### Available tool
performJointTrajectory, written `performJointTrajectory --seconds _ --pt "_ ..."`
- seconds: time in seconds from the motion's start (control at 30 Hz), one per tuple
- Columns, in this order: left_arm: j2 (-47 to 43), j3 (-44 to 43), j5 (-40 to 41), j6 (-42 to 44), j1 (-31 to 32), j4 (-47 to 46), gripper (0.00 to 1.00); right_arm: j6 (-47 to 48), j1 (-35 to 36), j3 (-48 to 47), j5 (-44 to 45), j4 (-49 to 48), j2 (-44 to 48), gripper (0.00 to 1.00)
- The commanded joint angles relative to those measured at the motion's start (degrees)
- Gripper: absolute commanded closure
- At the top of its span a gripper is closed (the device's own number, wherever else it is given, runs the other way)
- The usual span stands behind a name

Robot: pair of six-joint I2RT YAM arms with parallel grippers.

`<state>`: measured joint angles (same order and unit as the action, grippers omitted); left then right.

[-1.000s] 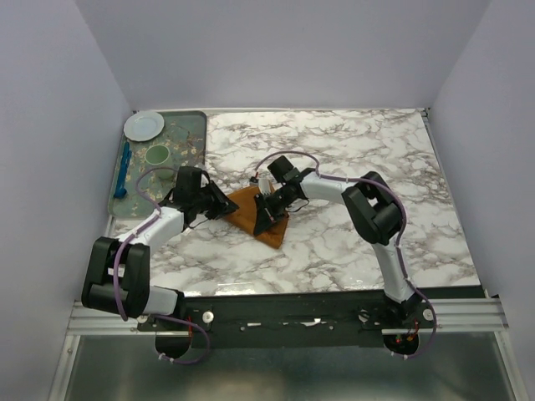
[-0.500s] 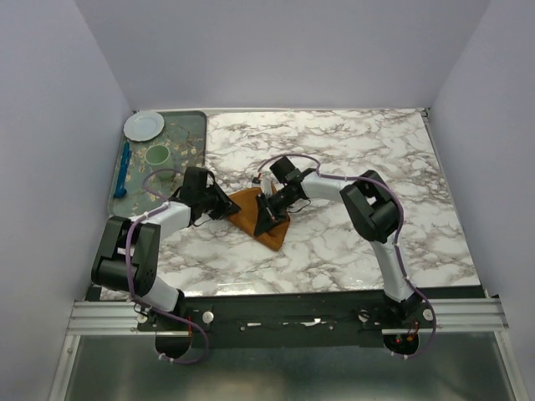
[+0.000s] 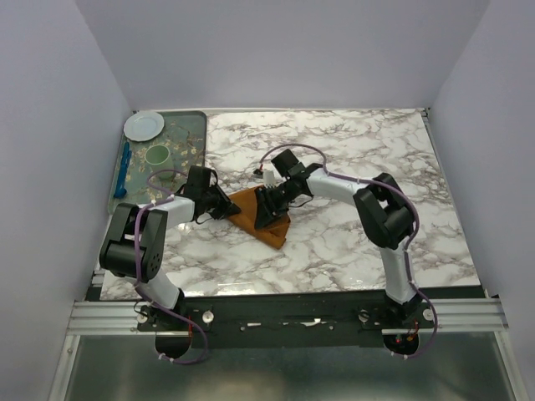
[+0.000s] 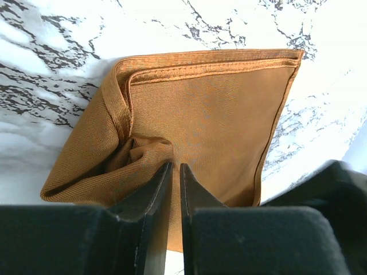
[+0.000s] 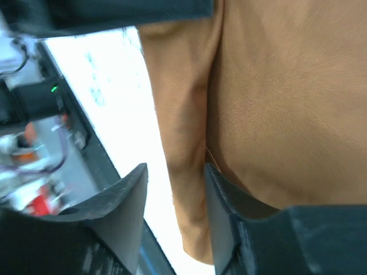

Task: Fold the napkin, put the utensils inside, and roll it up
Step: Roll the napkin with the utensil

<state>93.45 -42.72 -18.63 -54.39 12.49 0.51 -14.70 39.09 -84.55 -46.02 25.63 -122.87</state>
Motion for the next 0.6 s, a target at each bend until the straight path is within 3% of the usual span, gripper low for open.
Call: performJointTrajectory --seconds 0.0,0.03,0.23,0.57 --pt "1.91 -0.08 3.78 1.83 -0.27 3.27 0.8 6.41 3.78 1.32 18.56 0.74 9.92 0.43" --pt "2.0 -0.08 3.69 1.83 -0.27 3.27 0.8 7.65 4.76 1.58 26.25 0.74 10.89 0.42" --pt "1.83 -0.09 3.25 2.1 -0.27 3.62 0.81 15.56 13.63 3.16 51.85 -0.14 12.39 0.35" --pt "2.09 0.18 2.9 1.57 -0.27 3.27 0.81 20.41 21.29 1.41 61.84 -3.21 6.24 0.34"
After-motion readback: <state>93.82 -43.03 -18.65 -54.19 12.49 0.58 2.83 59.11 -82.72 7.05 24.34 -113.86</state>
